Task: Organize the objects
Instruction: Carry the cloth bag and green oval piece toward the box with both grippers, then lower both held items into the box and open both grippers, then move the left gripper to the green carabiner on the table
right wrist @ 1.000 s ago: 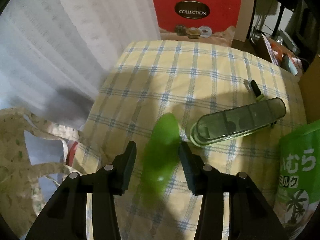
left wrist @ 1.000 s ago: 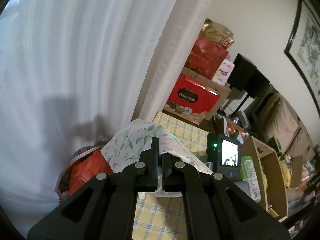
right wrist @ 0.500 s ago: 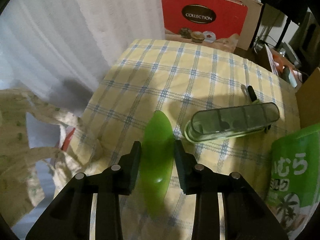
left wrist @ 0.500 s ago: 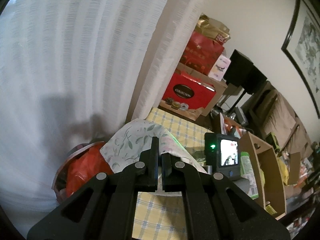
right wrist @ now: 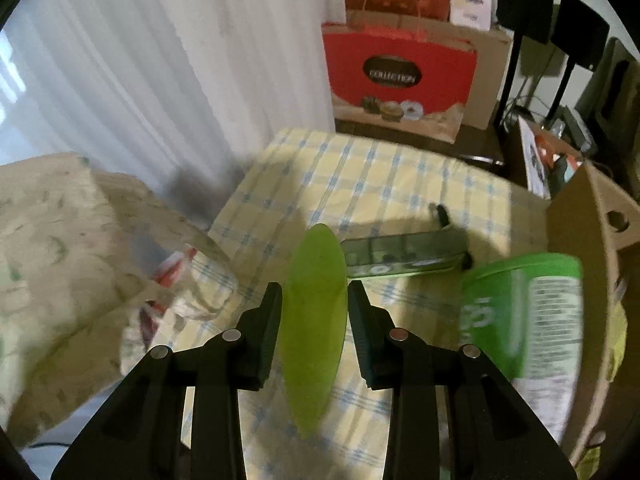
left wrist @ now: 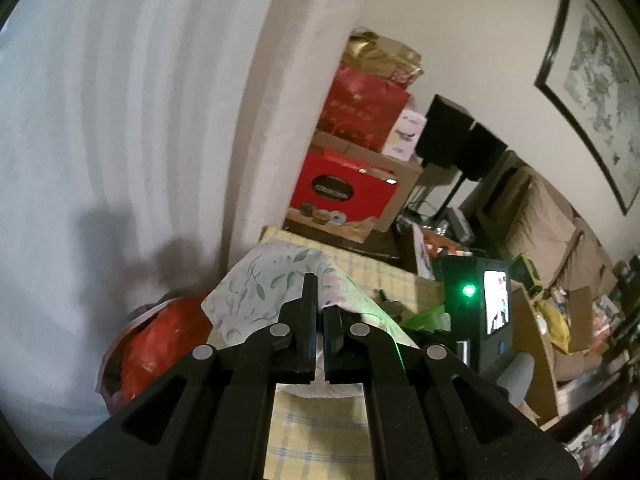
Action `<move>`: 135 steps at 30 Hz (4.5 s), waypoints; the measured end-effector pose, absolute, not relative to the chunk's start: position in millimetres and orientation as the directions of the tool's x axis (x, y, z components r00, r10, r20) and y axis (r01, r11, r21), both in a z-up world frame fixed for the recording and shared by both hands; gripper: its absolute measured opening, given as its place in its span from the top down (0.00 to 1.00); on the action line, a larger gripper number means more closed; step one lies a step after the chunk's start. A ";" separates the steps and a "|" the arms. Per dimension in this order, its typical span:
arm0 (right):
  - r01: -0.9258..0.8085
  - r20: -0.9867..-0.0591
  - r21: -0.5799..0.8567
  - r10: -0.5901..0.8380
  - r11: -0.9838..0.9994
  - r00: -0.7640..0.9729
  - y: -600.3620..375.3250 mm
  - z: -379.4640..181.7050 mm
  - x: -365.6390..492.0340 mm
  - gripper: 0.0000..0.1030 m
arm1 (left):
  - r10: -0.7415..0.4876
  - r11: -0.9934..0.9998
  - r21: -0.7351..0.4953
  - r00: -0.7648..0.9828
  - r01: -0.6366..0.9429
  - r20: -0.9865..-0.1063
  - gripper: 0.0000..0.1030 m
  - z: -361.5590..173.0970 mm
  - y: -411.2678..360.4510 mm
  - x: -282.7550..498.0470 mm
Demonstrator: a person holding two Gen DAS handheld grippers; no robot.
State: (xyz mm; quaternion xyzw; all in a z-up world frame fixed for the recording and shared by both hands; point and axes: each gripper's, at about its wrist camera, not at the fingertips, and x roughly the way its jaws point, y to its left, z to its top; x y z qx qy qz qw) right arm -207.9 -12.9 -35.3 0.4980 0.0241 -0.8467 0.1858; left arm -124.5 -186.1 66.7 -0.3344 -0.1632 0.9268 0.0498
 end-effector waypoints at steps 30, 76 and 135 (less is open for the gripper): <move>0.130 -0.781 0.118 -0.173 -0.984 -0.599 198.9 60.6 -159.1 0.68 | 0.459 -0.887 -0.305 -0.735 -0.347 -0.499 0.98 190.6 -19.4 -140.5; -0.144 -0.899 0.185 -0.108 -0.972 -0.425 340.0 -67.6 -141.4 0.66 | 0.409 -0.849 -0.202 -0.365 -0.489 -0.836 0.96 -12.8 183.7 -131.3; 0.092 -0.770 0.072 -0.114 -0.993 -0.628 221.7 34.5 -120.2 0.23 | 0.249 -0.963 -0.129 -0.596 -0.236 -0.763 0.13 54.2 6.2 -112.2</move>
